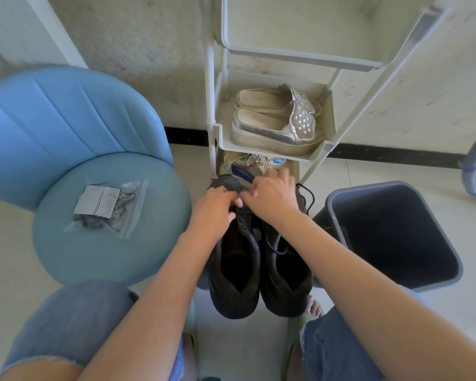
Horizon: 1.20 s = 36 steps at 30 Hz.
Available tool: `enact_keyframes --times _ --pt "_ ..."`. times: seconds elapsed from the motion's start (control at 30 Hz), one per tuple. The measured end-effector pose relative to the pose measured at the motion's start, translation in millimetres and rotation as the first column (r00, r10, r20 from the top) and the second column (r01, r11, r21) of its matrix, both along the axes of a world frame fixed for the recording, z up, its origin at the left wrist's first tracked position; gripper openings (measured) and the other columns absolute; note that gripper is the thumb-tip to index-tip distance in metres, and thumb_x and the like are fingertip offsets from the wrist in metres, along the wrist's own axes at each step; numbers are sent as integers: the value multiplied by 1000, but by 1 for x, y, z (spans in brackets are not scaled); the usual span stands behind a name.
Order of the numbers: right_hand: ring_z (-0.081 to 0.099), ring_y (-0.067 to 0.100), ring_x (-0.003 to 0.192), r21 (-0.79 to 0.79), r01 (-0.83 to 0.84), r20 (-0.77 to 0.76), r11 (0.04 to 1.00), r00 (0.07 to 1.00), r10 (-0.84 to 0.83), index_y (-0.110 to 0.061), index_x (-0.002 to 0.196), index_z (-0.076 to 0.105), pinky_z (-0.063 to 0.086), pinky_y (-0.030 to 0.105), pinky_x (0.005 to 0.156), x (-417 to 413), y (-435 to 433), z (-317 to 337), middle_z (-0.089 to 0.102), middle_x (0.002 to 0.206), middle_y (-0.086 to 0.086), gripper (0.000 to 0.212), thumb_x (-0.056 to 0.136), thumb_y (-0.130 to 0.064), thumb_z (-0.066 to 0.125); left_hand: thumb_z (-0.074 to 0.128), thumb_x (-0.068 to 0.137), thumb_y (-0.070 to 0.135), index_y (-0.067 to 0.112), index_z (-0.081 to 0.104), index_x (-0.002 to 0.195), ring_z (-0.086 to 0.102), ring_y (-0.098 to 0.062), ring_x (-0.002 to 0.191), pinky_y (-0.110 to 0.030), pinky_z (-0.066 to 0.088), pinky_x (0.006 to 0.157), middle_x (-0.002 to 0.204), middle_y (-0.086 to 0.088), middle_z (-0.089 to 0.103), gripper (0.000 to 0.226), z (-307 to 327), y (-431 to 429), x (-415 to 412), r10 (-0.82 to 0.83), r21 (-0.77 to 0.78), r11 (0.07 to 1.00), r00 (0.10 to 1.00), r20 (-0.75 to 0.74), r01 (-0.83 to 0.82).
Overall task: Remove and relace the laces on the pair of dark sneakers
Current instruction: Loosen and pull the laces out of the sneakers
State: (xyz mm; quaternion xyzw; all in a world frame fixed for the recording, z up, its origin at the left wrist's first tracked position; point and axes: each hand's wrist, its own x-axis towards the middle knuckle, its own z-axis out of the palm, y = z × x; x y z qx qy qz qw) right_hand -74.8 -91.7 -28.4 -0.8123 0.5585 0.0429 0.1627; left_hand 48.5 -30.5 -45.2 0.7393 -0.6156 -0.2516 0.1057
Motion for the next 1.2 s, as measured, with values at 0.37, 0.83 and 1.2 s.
enact_keyframes --times 0.37,0.83,1.2 --pt "63 23 46 572 9 52 820 998 -46 -7 66 44 51 30 48 -1 9 0 56 46 5 25 88 -11 56 55 90 1 14 64 86 59 -17 79 -32 47 78 89 -9 64 17 -28 4 -4 389 -86 877 803 -451 -473" --pt "66 32 50 604 -12 115 797 991 -72 -2 80 51 54 31 45 -2 5 -4 59 50 10 7 86 -3 48 64 85 43 32 71 97 57 -19 104 -34 32 87 102 6 69 18 -15 5 -3 111 16 994 994 1 -111" --pt "63 30 46 636 8 154 771 978 -137 -3 88 52 52 32 47 -5 1 -8 56 80 19 8 85 4 49 41 98 15 15 55 78 54 -16 72 -27 42 64 70 1 65 25 -17 -1 4 676 396 388 -35 -736 -832"
